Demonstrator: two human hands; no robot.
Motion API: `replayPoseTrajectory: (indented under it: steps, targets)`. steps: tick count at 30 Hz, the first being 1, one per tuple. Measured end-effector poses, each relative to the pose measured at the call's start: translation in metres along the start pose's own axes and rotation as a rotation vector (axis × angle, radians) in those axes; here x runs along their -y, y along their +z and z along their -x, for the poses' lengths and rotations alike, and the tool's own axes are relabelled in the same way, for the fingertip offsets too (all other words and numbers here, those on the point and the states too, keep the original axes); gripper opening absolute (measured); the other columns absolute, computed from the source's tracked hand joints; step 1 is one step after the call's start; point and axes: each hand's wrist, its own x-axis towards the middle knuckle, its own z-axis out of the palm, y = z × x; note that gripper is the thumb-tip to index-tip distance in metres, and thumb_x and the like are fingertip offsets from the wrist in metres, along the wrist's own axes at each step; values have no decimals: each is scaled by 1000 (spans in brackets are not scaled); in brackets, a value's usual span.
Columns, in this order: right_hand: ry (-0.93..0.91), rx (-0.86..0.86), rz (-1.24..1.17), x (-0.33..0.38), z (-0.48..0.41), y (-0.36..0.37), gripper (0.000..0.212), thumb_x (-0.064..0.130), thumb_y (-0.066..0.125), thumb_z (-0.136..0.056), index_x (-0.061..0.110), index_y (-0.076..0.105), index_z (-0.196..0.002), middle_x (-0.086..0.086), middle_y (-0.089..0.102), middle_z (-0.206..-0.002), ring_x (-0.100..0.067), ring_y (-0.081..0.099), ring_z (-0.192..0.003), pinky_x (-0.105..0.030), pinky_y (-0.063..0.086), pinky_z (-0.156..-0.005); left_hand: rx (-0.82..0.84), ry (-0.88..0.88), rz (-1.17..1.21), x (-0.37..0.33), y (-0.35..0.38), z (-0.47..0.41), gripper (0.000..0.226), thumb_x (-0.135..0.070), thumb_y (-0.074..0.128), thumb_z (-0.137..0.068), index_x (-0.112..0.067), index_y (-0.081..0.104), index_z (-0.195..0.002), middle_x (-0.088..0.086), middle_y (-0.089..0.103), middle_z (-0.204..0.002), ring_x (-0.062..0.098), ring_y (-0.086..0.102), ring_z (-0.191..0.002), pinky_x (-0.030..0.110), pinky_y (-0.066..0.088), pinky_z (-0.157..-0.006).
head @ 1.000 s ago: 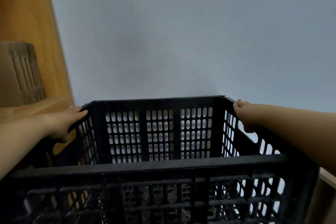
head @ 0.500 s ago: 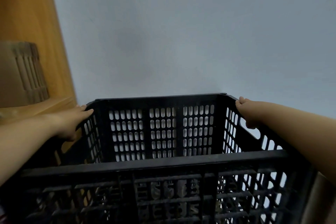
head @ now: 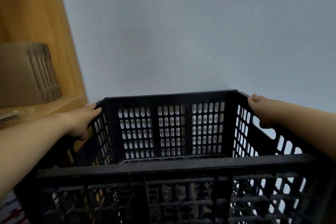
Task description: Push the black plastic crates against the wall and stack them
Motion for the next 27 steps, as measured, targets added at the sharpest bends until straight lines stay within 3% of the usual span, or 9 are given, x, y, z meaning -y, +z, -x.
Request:
replayPoseTrajectory:
  steps: [8,27]
  targets:
    - [8,52,-23,-2,4,-4,81,2,47,-85,-1,-7,-145,-17,-1,-157,-27,10,-146,-32,22,-115,-12,-13,27,-3,-4,13,95,-8,64,-79,-10,-2,-146,12,-7,-158,25,-3,-145,30,10,-118]
    - [4,23,-26,0,6,-3,79,2,47,-85,0,-4,-146,-16,4,-156,-28,13,-145,-35,26,-115,-47,-28,66,-3,4,18,95,-7,66,-77,-7,1,-146,12,-1,-158,24,0,-146,30,10,-117]
